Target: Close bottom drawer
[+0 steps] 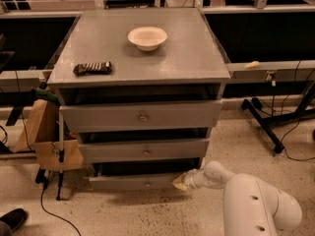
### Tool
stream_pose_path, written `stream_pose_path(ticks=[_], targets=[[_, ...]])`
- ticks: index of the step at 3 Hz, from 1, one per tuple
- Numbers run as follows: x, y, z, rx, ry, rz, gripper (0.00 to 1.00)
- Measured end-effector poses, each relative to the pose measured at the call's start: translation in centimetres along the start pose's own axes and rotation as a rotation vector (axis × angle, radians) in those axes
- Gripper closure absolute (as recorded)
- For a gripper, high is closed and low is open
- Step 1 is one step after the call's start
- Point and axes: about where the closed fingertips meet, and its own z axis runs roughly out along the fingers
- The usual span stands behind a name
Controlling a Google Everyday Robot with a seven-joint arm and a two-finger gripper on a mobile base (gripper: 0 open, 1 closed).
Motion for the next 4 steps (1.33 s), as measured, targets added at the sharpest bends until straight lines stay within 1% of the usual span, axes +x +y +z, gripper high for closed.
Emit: stream_pose_path(ticks=[1,2,3,4], targets=[[-0.2,-2.5,-0.2,0.062,0.029,0.004,0.96],[-0.1,-2.4,-0.2,0.062,0.030,0.004,1.00],[0.2,-2.5,-0.1,0.075,0.047,0.010,1.00],[1.2,-3.0,-0.5,0.100,0.080,0.031,0.84]])
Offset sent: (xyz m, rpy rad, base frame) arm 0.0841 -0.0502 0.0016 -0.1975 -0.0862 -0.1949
